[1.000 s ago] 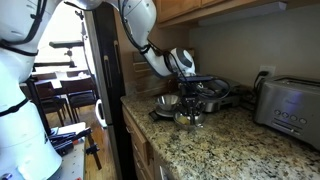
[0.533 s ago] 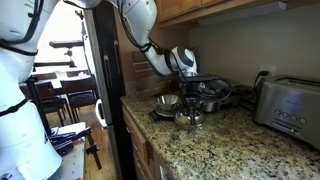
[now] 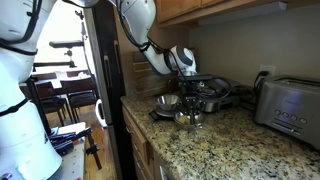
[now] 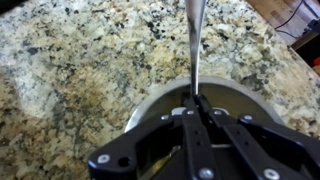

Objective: Scoop some contents from the bowl to the left and put them in the bowl to the right.

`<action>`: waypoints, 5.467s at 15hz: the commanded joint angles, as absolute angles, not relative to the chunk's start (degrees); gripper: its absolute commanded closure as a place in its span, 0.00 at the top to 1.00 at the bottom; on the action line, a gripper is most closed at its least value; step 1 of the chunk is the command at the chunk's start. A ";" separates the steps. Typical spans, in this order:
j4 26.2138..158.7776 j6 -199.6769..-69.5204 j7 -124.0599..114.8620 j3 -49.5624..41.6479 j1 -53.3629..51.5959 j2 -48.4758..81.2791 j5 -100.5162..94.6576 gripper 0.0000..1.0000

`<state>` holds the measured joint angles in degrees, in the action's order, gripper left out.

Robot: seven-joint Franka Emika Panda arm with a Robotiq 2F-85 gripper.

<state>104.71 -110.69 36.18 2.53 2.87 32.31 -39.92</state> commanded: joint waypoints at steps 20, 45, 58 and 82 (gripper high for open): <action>117.70 -119.60 44.82 1.58 4.99 16.78 -33.07 0.04; 121.51 -118.57 46.24 4.57 -4.54 10.83 -37.89 0.03; 127.28 -117.06 22.56 7.53 -9.45 10.51 -60.11 0.03; 136.91 -109.39 -10.73 10.14 -11.54 8.51 -84.51 0.03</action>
<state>132.56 -111.83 -4.73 9.65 -10.67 12.30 -79.70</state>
